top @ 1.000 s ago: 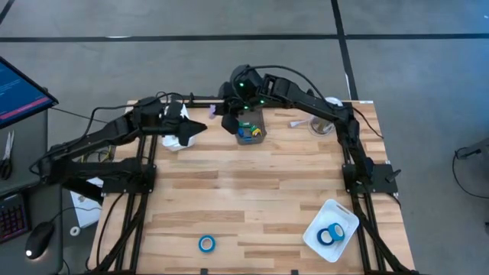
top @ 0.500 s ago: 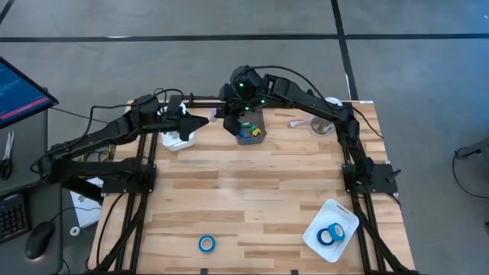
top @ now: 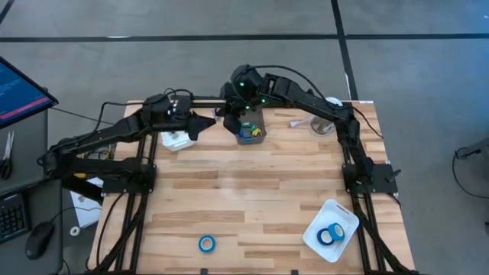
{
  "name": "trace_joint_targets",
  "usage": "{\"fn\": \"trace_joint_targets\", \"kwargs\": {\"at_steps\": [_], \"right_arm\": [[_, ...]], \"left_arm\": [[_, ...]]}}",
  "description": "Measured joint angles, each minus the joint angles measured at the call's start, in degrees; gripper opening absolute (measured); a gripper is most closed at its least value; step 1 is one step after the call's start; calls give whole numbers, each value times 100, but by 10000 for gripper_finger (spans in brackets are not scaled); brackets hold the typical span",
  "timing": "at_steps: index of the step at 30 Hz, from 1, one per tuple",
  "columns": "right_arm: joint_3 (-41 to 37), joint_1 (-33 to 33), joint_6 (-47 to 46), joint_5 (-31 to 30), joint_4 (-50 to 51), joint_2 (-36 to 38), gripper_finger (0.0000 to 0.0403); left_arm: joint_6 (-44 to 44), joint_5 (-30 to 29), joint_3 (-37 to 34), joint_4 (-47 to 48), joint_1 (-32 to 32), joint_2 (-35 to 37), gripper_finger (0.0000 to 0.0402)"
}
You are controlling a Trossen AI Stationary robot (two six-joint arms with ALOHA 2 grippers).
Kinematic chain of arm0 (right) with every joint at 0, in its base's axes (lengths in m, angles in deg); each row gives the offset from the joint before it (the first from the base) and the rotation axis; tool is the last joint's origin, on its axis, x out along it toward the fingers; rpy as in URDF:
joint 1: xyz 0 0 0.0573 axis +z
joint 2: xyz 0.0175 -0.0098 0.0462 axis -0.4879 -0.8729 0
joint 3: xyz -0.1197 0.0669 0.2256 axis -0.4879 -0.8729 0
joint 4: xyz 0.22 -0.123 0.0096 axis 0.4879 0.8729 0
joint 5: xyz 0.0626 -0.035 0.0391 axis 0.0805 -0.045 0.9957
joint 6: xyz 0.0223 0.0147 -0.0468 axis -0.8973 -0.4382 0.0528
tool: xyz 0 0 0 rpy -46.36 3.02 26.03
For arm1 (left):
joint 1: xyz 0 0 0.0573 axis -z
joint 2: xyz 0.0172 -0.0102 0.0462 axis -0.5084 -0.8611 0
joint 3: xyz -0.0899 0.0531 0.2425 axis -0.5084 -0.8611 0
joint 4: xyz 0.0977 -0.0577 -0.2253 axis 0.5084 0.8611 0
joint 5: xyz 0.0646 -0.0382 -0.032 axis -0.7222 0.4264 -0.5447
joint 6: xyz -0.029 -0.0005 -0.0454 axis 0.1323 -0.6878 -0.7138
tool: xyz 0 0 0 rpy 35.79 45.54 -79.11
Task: Pick and place Stapler, Stapler remover, tape
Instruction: Put the pink staple remover into the top white bin
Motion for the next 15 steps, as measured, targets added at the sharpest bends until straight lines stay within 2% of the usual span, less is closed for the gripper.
{"fn": "trace_joint_targets", "kwargs": {"at_steps": [11,15], "right_arm": [[6,8,45,71,159,-2,0],[6,8,47,213,253,-9,0]], "left_arm": [[435,12,-9,16,5,24,89],[485,-39,-6,26,3,15,109]]}}
